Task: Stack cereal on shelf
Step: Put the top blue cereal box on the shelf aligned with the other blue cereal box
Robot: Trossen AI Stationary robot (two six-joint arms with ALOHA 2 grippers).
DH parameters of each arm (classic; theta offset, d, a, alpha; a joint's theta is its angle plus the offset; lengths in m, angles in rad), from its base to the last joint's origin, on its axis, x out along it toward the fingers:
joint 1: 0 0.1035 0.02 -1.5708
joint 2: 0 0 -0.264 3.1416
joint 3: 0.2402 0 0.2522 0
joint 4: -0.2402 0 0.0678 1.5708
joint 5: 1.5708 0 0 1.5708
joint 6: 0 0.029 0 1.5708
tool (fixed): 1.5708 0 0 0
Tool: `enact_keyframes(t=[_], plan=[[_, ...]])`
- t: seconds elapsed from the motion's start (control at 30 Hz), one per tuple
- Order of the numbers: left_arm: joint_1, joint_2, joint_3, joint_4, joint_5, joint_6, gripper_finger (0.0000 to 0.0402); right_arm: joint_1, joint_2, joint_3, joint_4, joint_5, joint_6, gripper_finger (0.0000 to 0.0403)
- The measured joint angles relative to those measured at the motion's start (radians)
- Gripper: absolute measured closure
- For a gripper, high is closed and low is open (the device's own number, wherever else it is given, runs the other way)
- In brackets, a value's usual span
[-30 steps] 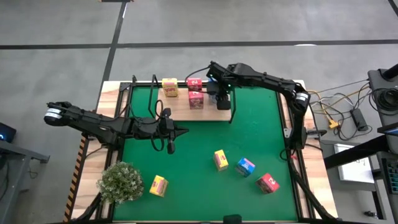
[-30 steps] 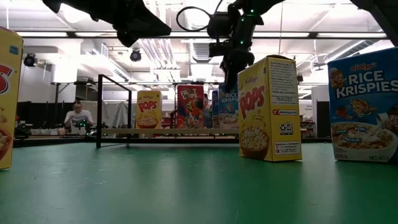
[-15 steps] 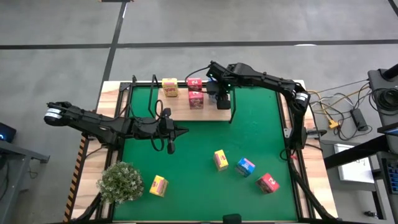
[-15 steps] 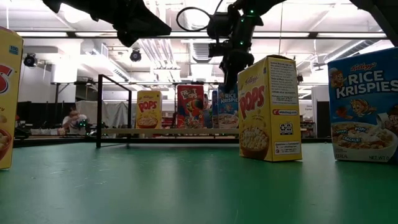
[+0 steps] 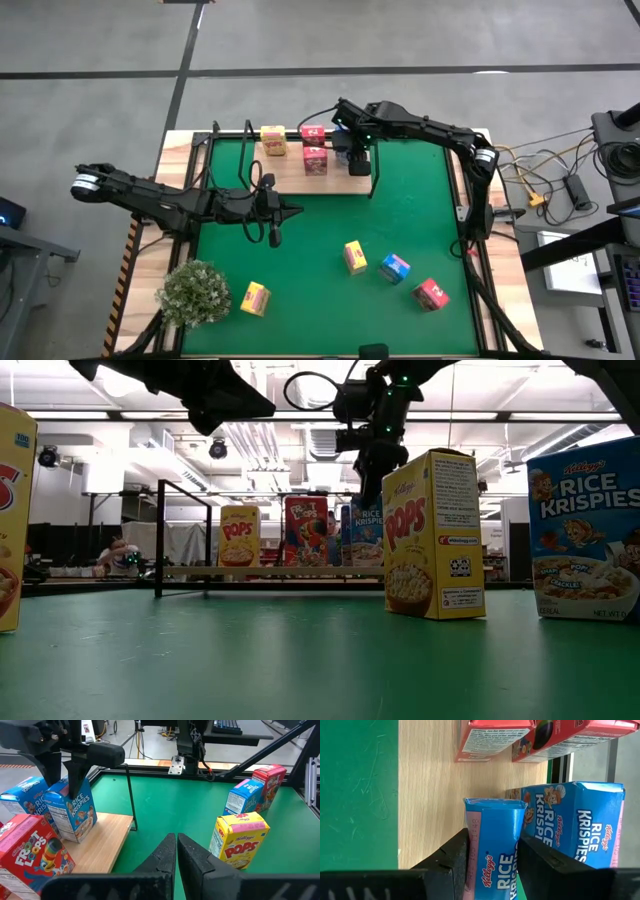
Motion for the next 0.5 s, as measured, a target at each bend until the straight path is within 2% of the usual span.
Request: enact_keyframes(t=[0.2,0.5], plan=[[0.000,0.000,0.000,-0.003,0.000,0.000,0.0402,0.000,0.000,0.000,0.000,0.000,0.000,0.0271],[0.000,0.000,0.000,-0.002,0.000,0.000,0.0402,0.000,0.000,0.000,-0.001,0.001,0.016,0.0223]])
